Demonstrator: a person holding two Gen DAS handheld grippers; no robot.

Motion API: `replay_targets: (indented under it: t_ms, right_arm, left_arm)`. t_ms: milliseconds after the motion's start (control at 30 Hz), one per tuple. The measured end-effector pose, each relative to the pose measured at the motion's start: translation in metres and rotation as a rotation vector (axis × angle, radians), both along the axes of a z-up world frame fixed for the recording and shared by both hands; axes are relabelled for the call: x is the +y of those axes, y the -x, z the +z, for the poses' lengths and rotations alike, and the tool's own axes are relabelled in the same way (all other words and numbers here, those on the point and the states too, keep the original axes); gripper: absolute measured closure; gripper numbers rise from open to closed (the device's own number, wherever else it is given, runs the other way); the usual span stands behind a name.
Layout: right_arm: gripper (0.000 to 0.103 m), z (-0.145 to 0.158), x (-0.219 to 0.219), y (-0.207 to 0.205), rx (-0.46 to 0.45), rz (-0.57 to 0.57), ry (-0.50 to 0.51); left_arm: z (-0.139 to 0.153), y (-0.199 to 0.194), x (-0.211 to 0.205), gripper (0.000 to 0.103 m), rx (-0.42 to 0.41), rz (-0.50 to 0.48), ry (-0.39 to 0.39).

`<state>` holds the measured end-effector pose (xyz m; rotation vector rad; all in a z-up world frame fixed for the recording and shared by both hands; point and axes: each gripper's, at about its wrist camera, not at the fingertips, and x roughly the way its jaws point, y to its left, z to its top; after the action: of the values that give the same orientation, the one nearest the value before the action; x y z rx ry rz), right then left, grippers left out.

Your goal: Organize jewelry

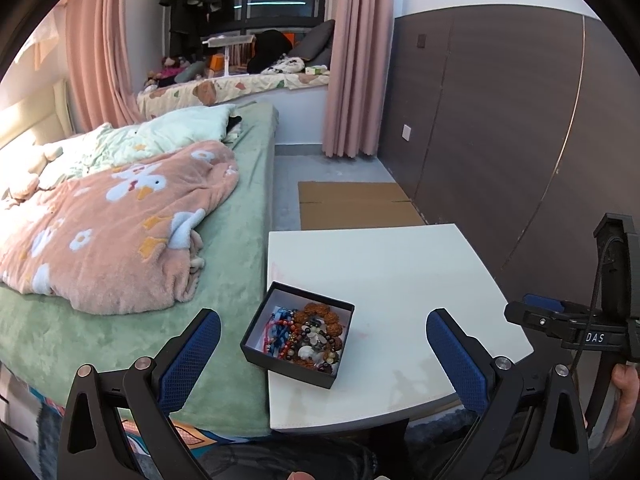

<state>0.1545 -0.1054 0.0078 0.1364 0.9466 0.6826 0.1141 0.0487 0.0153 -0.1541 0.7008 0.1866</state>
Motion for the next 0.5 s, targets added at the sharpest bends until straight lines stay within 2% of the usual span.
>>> replay_targets:
  t_ms: [333,500]
  right_arm:
    - [0.0,-0.0007,0.0006,-0.0002,0.001,0.001,-0.002]
    - [0.0,-0.0025,0.0019,-0.0005,0.005,0.003,-0.006]
  left_arm:
    - [0.0054,0.0059,-0.0091,0.0,-0.028,-0.028,-0.049]
    - [0.0073,0.0032,-0.0098,0.0,0.005,-0.034,-0.064]
